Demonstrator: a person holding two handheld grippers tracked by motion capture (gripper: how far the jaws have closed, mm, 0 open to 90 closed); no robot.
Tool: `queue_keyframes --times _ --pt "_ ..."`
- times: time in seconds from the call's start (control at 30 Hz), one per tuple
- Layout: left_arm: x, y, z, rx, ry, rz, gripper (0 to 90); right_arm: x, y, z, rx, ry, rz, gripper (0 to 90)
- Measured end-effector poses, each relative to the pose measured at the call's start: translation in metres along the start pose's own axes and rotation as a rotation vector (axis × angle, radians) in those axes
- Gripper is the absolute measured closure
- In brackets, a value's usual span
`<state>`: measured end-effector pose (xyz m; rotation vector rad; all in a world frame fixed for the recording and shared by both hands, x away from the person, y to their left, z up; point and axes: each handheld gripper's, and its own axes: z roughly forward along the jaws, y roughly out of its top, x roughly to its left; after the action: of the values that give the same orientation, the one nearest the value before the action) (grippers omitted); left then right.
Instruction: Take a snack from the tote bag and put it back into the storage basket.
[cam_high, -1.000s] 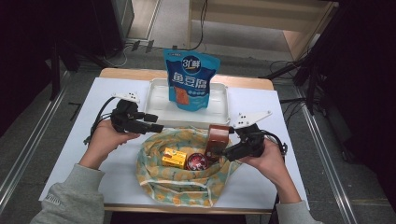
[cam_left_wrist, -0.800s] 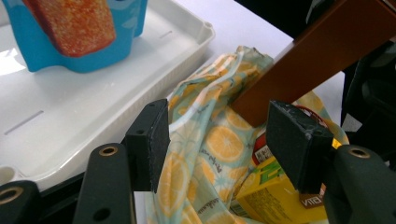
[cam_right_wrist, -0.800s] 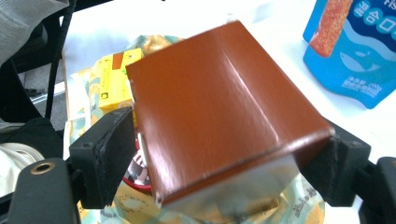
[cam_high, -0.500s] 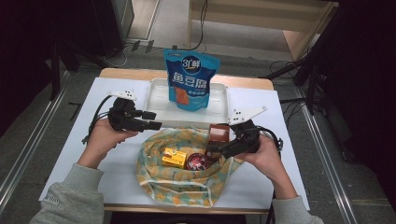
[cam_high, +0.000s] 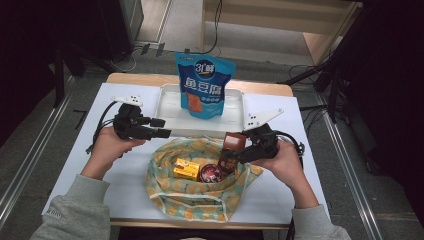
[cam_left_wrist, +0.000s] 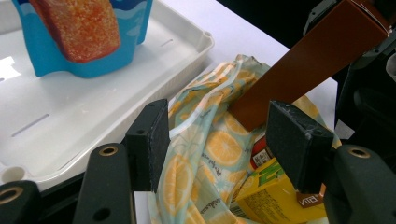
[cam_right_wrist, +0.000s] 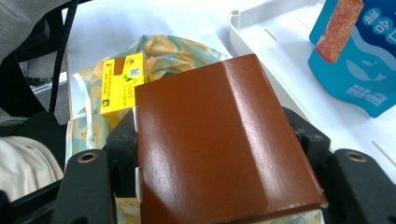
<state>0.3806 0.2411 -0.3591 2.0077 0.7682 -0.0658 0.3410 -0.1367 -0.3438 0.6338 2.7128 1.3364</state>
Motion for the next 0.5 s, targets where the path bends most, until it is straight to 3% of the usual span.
queue_keyframes --times 0.5 --pt "0.002 0.001 -0.010 -0.010 -0.016 -0.007 39.9 -0.006 0.015 -0.013 0.003 0.003 0.025 40.8"
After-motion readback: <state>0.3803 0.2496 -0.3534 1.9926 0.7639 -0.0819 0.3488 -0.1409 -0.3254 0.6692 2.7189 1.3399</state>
